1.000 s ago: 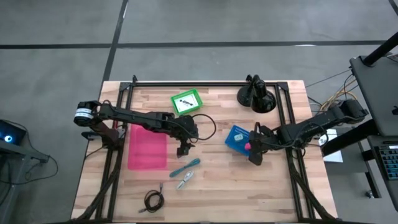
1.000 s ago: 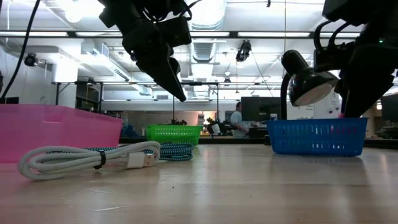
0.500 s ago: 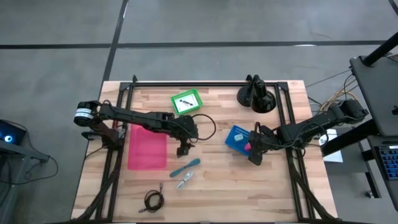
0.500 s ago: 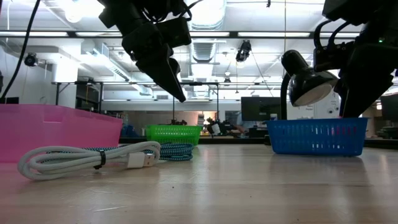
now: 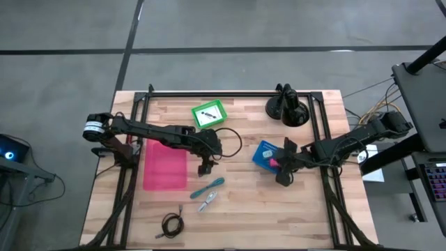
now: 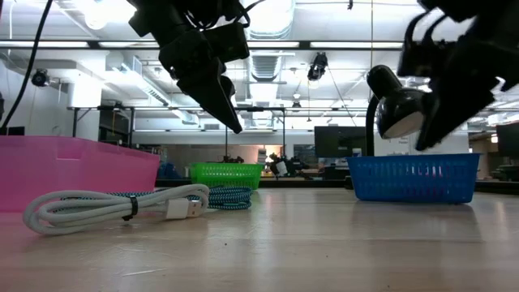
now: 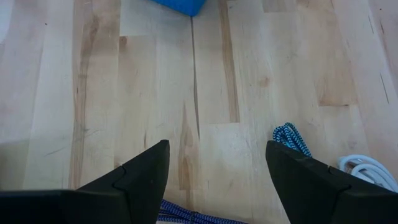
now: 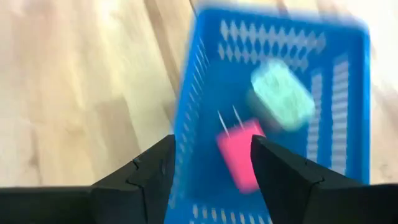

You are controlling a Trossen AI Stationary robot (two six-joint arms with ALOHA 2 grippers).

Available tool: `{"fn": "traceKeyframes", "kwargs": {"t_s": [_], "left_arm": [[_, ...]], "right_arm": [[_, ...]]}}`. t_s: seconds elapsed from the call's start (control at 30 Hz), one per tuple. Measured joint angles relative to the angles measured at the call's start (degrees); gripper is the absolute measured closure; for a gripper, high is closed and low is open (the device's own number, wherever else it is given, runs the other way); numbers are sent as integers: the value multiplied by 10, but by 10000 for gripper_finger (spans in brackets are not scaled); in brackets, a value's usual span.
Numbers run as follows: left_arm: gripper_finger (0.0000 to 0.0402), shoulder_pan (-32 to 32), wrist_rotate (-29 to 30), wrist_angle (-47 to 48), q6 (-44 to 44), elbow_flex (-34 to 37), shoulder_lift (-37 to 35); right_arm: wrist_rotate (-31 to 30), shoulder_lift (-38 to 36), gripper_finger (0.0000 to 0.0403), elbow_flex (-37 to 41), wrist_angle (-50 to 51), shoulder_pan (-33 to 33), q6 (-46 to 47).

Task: Pick and place items into bin
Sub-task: Put the dark blue charger cable into the pink bin

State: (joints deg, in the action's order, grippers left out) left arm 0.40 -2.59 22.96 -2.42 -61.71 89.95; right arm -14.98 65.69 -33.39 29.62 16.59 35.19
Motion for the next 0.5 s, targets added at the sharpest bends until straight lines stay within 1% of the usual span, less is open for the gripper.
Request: {"fn": "traceKeyframes", "kwargs": {"t_s": [0.3, 0.4, 0.5], "left_arm": [[152, 0, 0, -3, 0, 3, 0], [152, 0, 0, -3, 0, 3, 0], [152, 0, 0, -2, 1, 3, 0]], "right_arm": [[-37, 0, 207, 11, -175, 0, -169], [-52, 0, 207, 30, -253, 0, -223], [-79, 0, 207, 59, -360, 0, -282]]}}
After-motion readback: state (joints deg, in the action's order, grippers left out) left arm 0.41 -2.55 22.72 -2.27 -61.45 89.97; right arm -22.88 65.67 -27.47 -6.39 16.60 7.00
